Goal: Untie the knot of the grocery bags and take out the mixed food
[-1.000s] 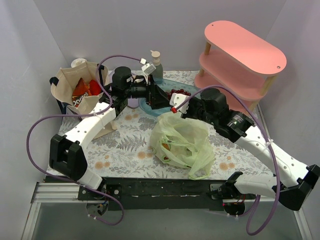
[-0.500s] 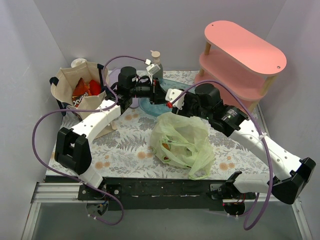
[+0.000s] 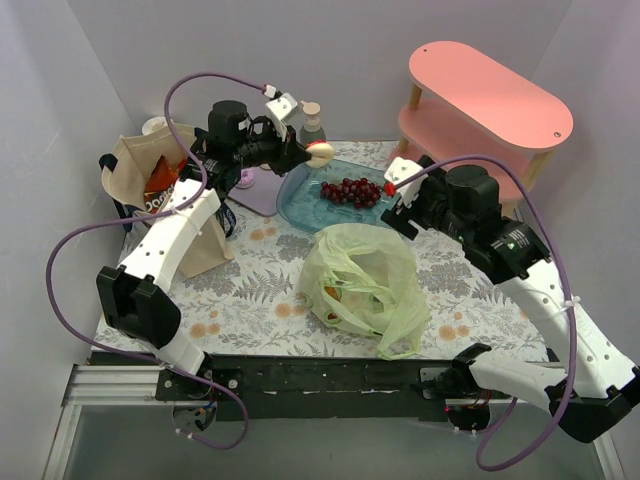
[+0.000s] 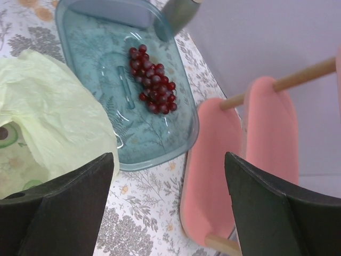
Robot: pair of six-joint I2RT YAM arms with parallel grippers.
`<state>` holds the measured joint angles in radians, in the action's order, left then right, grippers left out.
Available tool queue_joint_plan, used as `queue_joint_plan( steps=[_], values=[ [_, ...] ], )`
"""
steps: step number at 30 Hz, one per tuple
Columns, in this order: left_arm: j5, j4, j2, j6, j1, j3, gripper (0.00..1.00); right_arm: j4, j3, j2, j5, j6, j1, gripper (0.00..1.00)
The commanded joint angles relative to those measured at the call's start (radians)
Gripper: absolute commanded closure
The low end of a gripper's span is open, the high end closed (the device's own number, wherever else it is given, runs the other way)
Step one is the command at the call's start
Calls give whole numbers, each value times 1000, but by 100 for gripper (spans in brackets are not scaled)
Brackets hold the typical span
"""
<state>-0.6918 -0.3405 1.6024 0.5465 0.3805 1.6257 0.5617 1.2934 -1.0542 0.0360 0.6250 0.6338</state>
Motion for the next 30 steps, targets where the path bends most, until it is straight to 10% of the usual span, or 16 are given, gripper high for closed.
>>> queue_joint_plan(
  steps=[1, 16, 30],
  values=[
    [303, -167, -54, -365, -5, -44, 100, 13, -22, 20, -19, -93, -90, 9],
    [891, 37, 174, -738, -5, -190, 100, 14, -46, 16, -96, -130, -161, 13],
    [966, 238, 468, -942, -28, -64, 100, 32, -89, 45, -123, -140, -224, 14]
  ],
)
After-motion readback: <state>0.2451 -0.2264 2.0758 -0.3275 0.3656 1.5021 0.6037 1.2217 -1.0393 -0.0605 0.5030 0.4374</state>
